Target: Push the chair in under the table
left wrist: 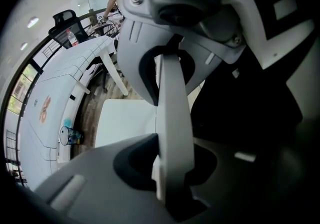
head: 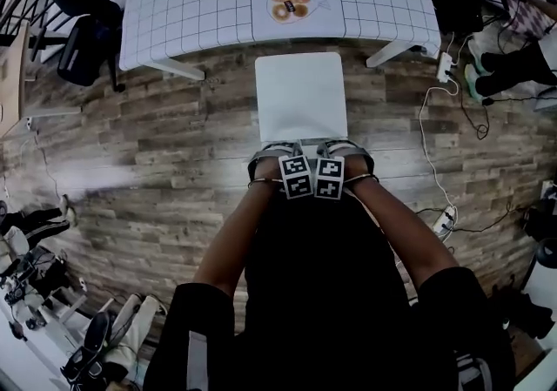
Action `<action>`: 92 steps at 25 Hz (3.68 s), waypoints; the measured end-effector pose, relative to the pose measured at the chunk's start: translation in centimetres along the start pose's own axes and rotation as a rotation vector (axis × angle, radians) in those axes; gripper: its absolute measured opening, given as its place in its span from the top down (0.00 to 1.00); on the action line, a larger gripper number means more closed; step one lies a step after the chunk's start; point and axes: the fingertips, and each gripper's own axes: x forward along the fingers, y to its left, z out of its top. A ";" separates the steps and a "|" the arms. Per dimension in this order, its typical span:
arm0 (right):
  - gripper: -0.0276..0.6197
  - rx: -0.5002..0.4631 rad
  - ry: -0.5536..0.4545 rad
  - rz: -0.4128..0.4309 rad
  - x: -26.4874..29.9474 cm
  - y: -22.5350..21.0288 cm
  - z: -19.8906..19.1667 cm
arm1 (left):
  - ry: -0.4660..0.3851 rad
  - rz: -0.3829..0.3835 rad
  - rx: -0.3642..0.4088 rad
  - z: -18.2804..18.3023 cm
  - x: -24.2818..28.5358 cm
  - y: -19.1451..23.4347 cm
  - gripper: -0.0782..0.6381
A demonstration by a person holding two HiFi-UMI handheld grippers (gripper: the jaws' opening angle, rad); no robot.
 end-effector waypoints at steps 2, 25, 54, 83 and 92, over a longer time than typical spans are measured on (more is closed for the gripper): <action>0.85 0.011 0.002 -0.002 0.1 -0.8 0.5 | -0.002 -0.009 0.007 -0.5 -0.2 0.8 0.78; 0.85 0.064 0.012 0.003 0.3 -10.2 1.6 | -0.018 -0.032 0.010 -1.8 -1.3 10.4 0.77; 0.84 0.003 0.006 0.026 -0.4 -20.4 -0.8 | -0.049 -0.040 -0.043 0.3 -2.1 20.3 0.77; 0.84 -0.047 -0.004 0.012 0.6 -32.2 -2.4 | -0.002 -0.061 -0.103 0.9 -1.4 32.0 0.76; 0.84 -0.037 -0.008 -0.012 1.6 -33.6 -2.0 | 0.013 -0.049 -0.086 0.0 -0.7 33.5 0.76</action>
